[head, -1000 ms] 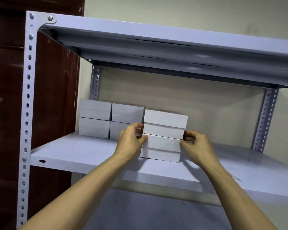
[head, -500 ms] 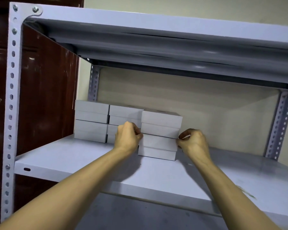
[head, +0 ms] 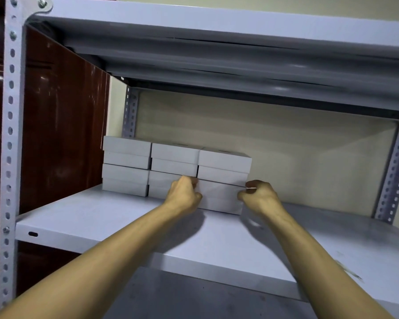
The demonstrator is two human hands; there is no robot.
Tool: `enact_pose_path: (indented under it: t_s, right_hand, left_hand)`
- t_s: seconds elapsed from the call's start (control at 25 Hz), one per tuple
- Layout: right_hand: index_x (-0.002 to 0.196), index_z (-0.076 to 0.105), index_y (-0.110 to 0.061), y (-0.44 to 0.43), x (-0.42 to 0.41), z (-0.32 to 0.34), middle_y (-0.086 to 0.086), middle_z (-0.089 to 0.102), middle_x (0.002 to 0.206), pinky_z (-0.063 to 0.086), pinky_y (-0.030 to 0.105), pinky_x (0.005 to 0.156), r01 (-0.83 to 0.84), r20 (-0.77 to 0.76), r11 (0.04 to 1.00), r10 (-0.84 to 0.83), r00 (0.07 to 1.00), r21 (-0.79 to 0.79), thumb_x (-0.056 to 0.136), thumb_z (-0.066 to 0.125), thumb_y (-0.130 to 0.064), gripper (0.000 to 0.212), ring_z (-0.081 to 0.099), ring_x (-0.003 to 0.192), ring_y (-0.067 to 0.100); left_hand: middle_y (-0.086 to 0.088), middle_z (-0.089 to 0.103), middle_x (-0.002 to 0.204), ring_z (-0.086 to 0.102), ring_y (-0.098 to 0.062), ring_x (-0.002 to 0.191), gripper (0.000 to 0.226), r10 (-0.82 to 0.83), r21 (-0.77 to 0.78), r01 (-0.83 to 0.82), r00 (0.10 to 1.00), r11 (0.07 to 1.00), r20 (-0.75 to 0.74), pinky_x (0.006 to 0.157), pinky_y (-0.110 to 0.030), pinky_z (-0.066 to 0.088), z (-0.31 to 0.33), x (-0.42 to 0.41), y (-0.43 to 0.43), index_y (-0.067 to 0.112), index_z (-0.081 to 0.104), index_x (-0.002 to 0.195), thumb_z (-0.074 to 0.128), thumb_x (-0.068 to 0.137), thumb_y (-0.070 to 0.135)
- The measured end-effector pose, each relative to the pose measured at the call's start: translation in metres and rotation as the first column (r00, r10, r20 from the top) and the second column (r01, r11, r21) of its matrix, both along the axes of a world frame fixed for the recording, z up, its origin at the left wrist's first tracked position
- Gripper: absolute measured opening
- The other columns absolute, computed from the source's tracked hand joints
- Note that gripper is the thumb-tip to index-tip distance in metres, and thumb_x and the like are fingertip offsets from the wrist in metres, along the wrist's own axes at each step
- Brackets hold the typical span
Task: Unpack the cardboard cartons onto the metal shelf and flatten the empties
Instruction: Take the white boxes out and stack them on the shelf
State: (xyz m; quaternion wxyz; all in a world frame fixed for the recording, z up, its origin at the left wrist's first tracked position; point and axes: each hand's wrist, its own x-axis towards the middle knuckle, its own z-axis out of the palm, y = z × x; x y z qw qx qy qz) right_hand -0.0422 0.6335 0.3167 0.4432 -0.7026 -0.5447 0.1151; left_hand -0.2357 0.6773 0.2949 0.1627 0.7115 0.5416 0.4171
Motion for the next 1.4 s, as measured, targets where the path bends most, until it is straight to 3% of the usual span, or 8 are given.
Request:
enact_pose_path:
  t_s: [0.12, 0.36, 0.48, 0.6, 0.8, 1.08, 1.4]
  right_hand:
    - [0.145, 0.051, -0.012, 0.004, -0.001, 0.001, 0.008, 0.066, 0.126, 0.042, 0.023, 0.08, -0.034, -0.017, 0.999, 0.034, 0.999, -0.027, 0.089, 0.066, -0.02, 0.058, 0.064, 0.108, 0.027]
    - [0.151, 0.043, -0.012, 0.003, -0.003, 0.003, 0.008, 0.06, 0.139, 0.045, 0.026, 0.091, -0.053, 0.012, 0.996, 0.054, 0.998, -0.069, 0.09, 0.066, -0.02, 0.065, 0.06, 0.12, 0.027]
    - [0.154, 0.037, -0.015, -0.002, -0.005, 0.003, 0.007, 0.055, 0.144, 0.044, 0.025, 0.093, -0.072, 0.001, 0.994, 0.073, 0.997, -0.076, 0.091, 0.066, -0.019, 0.069, 0.057, 0.124, 0.025]
    - [0.155, 0.037, -0.019, -0.01, -0.008, -0.003, 0.005, 0.048, 0.152, 0.044, 0.03, 0.105, -0.088, 0.018, 0.995, 0.089, 0.996, -0.036, 0.09, 0.065, -0.018, 0.07, 0.052, 0.132, 0.024]
    - [0.154, 0.038, -0.022, -0.043, -0.026, -0.01, 0.004, 0.049, 0.151, 0.038, 0.022, 0.085, -0.078, 0.193, 0.995, 0.067, 0.979, 0.054, 0.096, 0.058, -0.017, 0.061, 0.055, 0.125, 0.023]
    - [0.151, 0.044, -0.023, -0.089, -0.048, -0.016, 0.004, 0.05, 0.151, 0.041, 0.028, 0.095, -0.09, 0.253, 0.982, 0.046, 0.966, 0.165, 0.098, 0.05, -0.014, 0.053, 0.052, 0.131, 0.024]
    - [0.148, 0.047, -0.024, -0.143, -0.068, -0.031, 0.001, 0.053, 0.148, 0.04, 0.028, 0.098, -0.079, 0.219, 0.972, 0.03, 0.975, 0.22, 0.097, 0.049, -0.016, 0.052, 0.051, 0.131, 0.021]
  left_hand:
    - [-0.007, 0.055, 0.144, 0.052, -0.026, 0.131, 0.053, -0.029, -0.001, 0.029, 0.998, 1.0, -0.064, 0.109, -0.033, 0.042, -0.001, -0.001, -0.001, 0.012, 0.052, 0.143, 0.059, 0.091, 0.011]
    - [-0.006, 0.058, 0.138, 0.053, -0.025, 0.127, 0.041, -0.092, -0.023, 0.09, 0.982, 0.996, -0.167, 0.105, -0.032, 0.044, -0.001, -0.002, 0.0, 0.021, 0.059, 0.132, 0.057, 0.092, 0.016]
    - [-0.004, 0.057, 0.14, 0.047, -0.026, 0.134, 0.042, -0.114, -0.04, 0.107, 0.963, 0.993, -0.242, 0.108, -0.034, 0.041, -0.003, -0.005, -0.001, 0.023, 0.056, 0.135, 0.055, 0.094, 0.019]
    - [-0.003, 0.055, 0.142, 0.044, -0.029, 0.135, 0.046, -0.126, -0.014, 0.128, 0.945, 0.992, -0.303, 0.109, -0.037, 0.04, -0.006, -0.007, -0.009, 0.024, 0.052, 0.14, 0.053, 0.094, 0.02]
    - [0.0, 0.049, 0.147, 0.044, -0.031, 0.131, 0.052, -0.097, 0.112, 0.149, 0.921, 0.982, -0.376, 0.108, -0.046, 0.038, -0.009, -0.009, -0.037, 0.028, 0.046, 0.143, 0.053, 0.092, 0.024]
    - [0.003, 0.049, 0.147, 0.044, -0.03, 0.129, 0.05, -0.086, 0.196, 0.164, 0.93, 0.967, -0.358, 0.106, -0.041, 0.034, -0.014, -0.023, -0.08, 0.03, 0.043, 0.144, 0.054, 0.095, 0.028]
    - [0.007, 0.052, 0.142, 0.038, -0.025, 0.133, 0.043, -0.133, 0.217, 0.202, 0.946, 0.955, -0.296, 0.108, -0.038, 0.028, -0.022, -0.049, -0.14, 0.03, 0.047, 0.139, 0.052, 0.096, 0.029]
